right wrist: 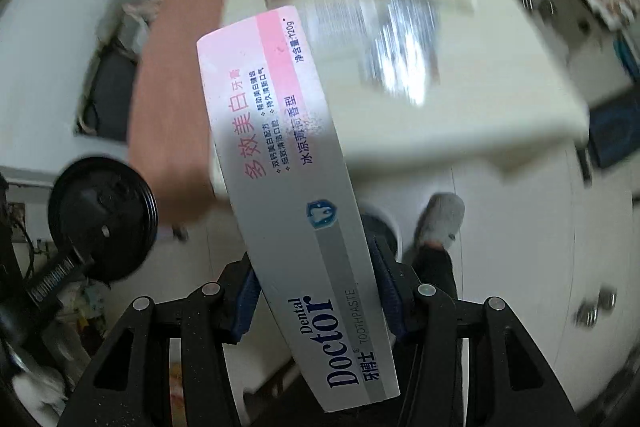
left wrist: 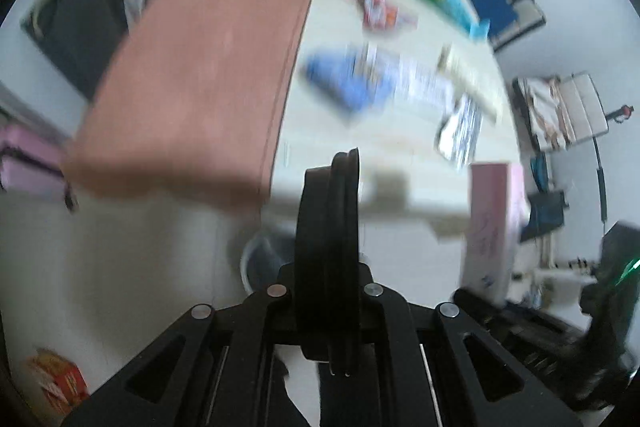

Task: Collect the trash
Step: 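Carry the toothpaste box to the trash bin and release it, then grasp the blue wrapper with left gripper while right gripper grasps the foil blister pack, then carry blue wrapper and blister pack over the bin and open both grippers, then raise both tools from the bin back toward the table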

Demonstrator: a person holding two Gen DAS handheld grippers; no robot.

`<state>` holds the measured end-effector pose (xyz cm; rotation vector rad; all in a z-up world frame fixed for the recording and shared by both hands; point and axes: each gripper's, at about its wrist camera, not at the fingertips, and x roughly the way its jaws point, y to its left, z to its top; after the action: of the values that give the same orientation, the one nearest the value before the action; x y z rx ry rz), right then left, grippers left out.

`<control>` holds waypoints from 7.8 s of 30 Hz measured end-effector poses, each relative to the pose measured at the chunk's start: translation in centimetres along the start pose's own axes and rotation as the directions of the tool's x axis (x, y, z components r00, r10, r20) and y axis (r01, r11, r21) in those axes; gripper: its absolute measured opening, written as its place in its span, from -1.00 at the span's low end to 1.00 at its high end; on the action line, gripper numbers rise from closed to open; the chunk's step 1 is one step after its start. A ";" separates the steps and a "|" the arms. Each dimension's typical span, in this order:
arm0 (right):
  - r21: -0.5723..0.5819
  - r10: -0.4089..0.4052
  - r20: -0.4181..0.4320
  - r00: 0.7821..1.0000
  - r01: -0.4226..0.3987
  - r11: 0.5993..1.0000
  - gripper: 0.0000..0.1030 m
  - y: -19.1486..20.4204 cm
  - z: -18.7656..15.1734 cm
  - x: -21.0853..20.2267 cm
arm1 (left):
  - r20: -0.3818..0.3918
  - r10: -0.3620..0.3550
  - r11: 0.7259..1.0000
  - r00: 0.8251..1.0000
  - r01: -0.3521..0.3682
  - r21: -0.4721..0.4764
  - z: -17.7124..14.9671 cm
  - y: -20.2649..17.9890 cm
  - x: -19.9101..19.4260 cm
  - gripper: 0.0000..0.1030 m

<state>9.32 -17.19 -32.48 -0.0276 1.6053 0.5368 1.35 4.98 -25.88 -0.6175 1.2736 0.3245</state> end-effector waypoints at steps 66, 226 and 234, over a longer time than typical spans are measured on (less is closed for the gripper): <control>-0.008 -0.219 -0.012 0.976 0.219 0.976 1.00 -0.8 -13.1 5.9 | -0.067 0.259 0.964 0.964 -0.253 0.085 -15.6 6.0 7.1 1.00; -0.031 -0.194 0.021 0.981 0.194 0.980 1.00 -3.4 -13.1 12.3 | -0.084 0.376 0.916 0.923 -0.357 0.183 -16.5 5.9 12.5 1.00; -0.056 -0.167 0.073 0.983 0.171 0.984 1.00 0.0 -12.2 3.5 | -0.004 0.358 0.922 0.934 -0.352 0.162 -14.9 4.1 5.2 1.00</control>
<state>-2.49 -20.46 -35.69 -0.1890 1.5041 0.4507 -11.17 -1.15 -34.31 -0.2525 1.4292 0.5077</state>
